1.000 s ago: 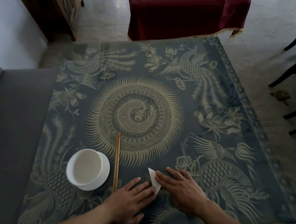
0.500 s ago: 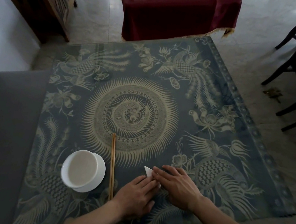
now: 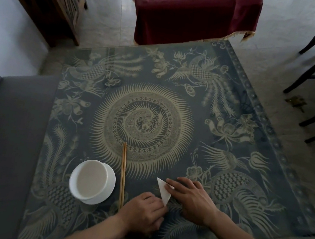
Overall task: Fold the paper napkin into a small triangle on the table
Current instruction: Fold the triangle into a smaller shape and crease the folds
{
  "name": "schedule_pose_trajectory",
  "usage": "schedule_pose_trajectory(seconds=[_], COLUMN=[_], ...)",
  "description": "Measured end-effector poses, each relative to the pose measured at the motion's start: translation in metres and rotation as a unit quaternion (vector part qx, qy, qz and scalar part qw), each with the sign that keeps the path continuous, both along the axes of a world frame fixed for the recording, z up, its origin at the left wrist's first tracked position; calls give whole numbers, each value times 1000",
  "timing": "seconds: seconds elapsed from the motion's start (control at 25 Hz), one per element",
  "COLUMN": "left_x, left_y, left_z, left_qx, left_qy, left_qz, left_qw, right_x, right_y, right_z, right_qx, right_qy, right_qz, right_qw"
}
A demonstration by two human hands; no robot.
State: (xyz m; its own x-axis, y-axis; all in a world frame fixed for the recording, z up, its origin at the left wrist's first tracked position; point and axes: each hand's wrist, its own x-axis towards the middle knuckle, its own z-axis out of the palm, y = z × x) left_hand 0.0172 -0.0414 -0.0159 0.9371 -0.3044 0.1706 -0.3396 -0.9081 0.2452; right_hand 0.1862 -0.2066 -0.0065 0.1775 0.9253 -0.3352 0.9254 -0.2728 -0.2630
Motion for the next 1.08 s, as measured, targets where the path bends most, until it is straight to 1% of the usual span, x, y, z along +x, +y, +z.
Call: schedule_pose_trajectory(seconds=[0.12,0.2,0.4,0.52,0.6,0.76,0.84,1.0,1.08], left_x=[15,20,13,6,6,5,7,29,47], left_y=[7,6,-4,1,7,18,21,21,21], left_z=[7,7,-9,-17,-19,-17,-16,-7,1], left_qx=[-25,-9,55,72,81,72,67,43,38], left_qy=[1,20,136,168,176,191,177,116,123], left_qz=[99,139,116,110,123,169,176,191,204], left_qw=[995,990,982,977,973,964,966,974,971], right_x=[-10,-20,-32,-30,-30,-29,-28,-31,-33], right_y=[-6,-12,-23,-25,-24,-25,-26,-24,-19], right_z=[2,1,-10,-14,-15,-18,-18,-18,-17], right_qx=[35,61,62,53,49,52,56,68,87], right_qy=[0,-15,-53,-61,-58,-50,-45,-25,-17], right_qz=[-34,-55,-45,-39,-46,-51,-51,-78,-102], right_qw=[999,996,996,996,996,996,996,994,991])
